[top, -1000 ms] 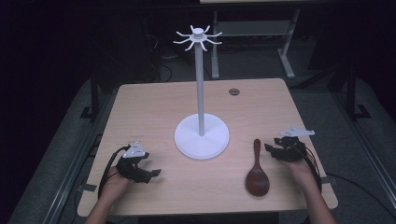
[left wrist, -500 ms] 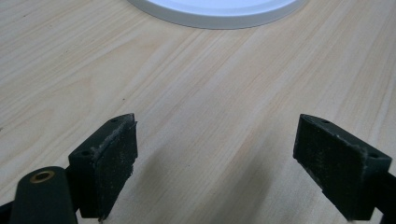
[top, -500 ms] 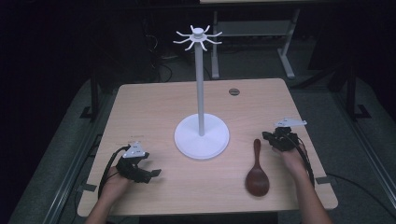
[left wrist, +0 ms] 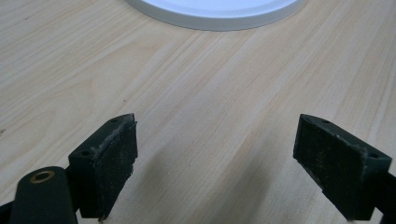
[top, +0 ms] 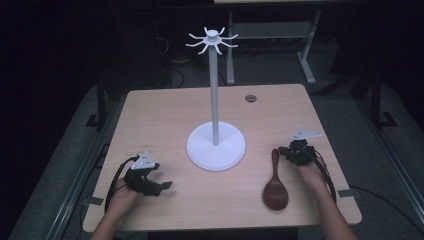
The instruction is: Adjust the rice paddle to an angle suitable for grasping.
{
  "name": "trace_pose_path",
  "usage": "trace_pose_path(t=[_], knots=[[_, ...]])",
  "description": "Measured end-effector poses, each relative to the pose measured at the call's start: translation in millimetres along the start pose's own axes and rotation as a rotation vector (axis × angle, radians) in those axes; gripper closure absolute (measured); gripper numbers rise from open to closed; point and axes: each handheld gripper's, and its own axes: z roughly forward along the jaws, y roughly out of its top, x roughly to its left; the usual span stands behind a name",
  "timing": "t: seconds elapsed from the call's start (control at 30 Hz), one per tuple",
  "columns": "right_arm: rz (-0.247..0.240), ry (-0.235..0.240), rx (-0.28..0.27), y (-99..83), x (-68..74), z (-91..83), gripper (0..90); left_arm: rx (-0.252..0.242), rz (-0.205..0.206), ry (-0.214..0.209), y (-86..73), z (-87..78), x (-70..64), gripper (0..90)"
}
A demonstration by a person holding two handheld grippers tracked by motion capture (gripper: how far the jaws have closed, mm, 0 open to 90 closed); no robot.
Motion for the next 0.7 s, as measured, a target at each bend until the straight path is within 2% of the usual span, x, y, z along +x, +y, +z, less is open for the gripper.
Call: trace_pose_path(t=[0.2,0.4,0.7], knots=[[0.008,0.022,0.011,-2.7,1.4,-0.5,89.5,0.003,0.011,-0.001,0.0,0.5,0.3,13.3],[0.014,0.048,0.015,-2.5,3.7,0.7,89.5,0.005,0.002,-0.001,0.0,0.4,0.4,13.3],[-0.048,0.115,0.004,2.0,23.6,3.9,89.6,0.005,0.000,-0.002,0.0,0.5,0.3,13.3]])
